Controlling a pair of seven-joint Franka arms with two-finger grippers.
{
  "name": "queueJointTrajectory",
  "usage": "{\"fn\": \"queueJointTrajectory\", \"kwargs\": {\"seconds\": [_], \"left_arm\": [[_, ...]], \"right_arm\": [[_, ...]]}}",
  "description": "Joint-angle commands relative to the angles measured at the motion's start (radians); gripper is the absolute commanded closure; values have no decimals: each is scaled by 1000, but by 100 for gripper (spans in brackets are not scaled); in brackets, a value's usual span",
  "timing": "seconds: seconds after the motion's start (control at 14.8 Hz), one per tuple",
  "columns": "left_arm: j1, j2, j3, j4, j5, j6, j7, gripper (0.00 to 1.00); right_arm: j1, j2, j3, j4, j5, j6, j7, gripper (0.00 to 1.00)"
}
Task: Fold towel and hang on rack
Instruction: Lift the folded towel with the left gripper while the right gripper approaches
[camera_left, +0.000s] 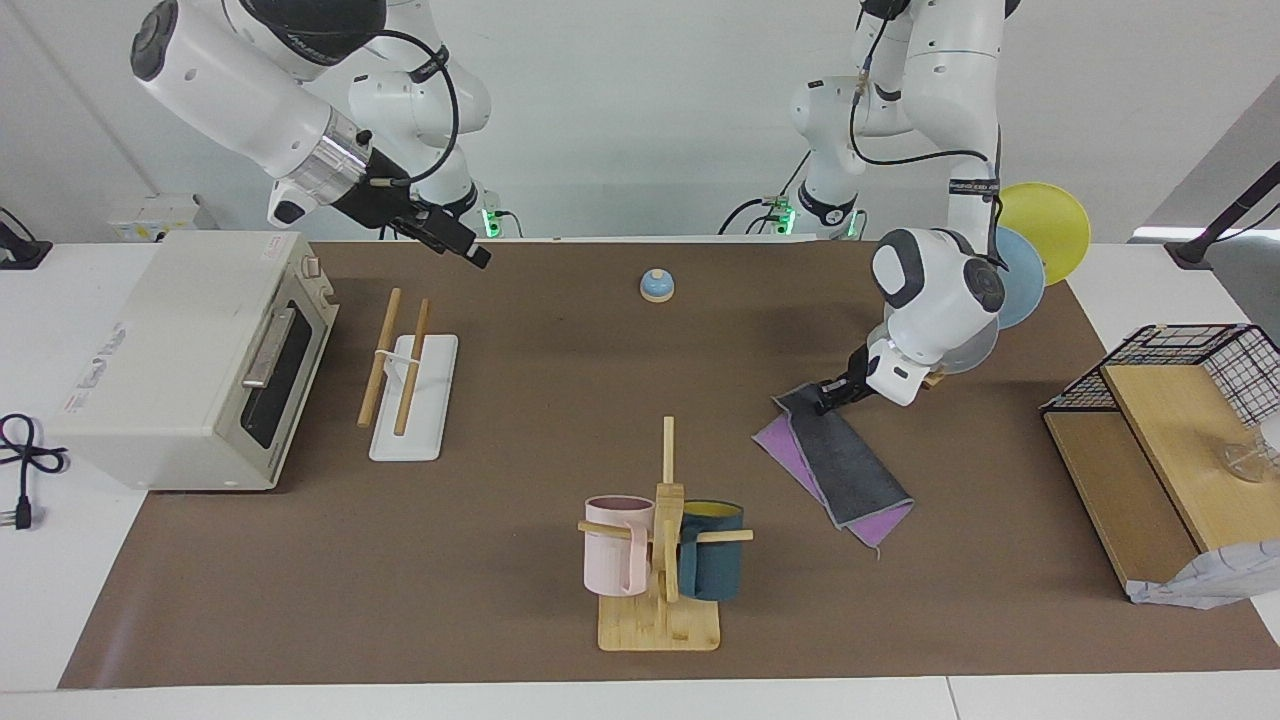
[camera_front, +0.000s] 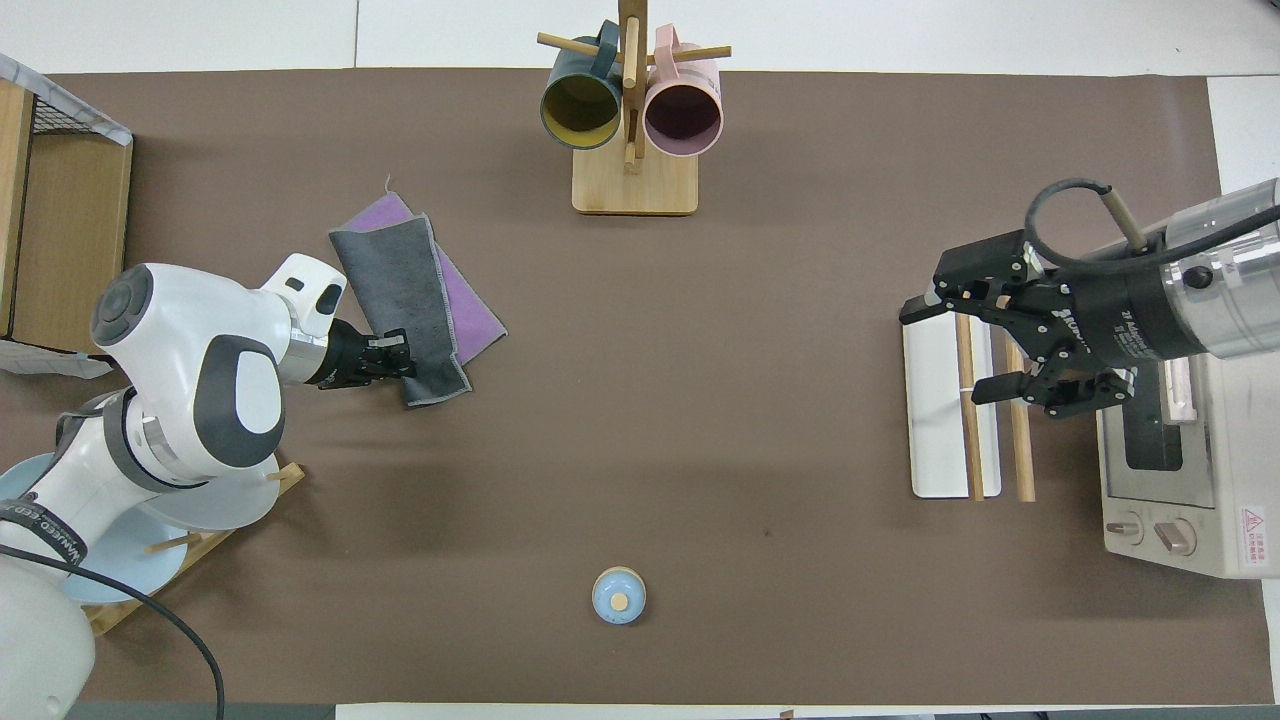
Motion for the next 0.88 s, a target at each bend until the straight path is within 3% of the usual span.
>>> {"fn": "queueJointTrajectory", "kwargs": {"seconds": [0.0,0.4,0.81], "left_arm": [[9,-13,-2,-27,-16,12,7,100],[34,-16,8,154,-37,-215,-112,100],[23,-69,0,298,-24,-396,-474,100]], "right_arm": [[24,-31,2,-38,22,39,31,0],[127,-39,2,-85,26,252,249,0],[186,-39,2,-99,29,349,634,0]]}}
